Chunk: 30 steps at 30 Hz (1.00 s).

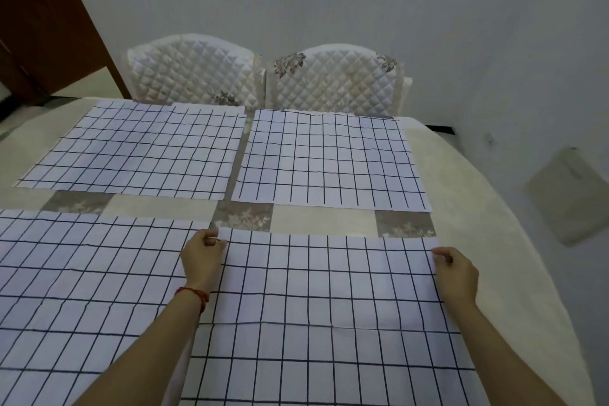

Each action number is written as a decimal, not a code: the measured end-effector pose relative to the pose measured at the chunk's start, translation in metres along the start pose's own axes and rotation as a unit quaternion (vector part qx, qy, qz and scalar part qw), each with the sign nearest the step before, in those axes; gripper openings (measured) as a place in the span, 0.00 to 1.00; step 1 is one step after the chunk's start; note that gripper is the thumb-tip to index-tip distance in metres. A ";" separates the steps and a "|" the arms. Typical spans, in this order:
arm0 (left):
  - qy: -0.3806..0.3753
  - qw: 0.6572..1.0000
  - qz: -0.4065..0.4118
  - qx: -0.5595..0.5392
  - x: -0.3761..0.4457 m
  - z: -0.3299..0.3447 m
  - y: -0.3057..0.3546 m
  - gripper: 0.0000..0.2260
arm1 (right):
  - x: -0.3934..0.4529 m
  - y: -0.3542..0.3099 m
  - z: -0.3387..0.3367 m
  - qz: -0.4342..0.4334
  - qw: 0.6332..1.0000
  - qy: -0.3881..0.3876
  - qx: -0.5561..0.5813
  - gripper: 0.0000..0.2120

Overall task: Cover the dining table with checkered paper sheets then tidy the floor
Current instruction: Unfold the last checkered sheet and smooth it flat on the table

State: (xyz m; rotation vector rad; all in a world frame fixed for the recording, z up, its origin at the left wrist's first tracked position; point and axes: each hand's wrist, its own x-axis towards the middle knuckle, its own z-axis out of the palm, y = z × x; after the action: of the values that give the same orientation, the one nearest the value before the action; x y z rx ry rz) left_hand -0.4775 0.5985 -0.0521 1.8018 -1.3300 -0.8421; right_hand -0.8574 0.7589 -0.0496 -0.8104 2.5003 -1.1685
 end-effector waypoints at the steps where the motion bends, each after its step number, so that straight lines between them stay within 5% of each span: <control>1: 0.002 1.000 0.005 0.001 0.002 0.000 0.001 0.09 | 0.002 -0.001 0.002 -0.004 1.000 0.000 -0.009 0.08; 10: 0.018 0.998 0.041 0.034 0.005 0.003 -0.007 0.07 | 0.004 0.004 0.014 -0.045 0.993 0.016 -0.111 0.08; 30: 0.037 0.999 0.004 0.004 0.005 0.007 -0.010 0.06 | 0.002 0.004 0.017 -0.055 0.990 0.034 -0.128 0.08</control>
State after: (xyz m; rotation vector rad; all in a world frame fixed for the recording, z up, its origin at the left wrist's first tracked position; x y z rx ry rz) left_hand -0.4768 0.5942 -0.0647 1.8154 -1.2944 -0.7604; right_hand -0.8529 0.7496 -0.0633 -1.0005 2.7314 -0.9328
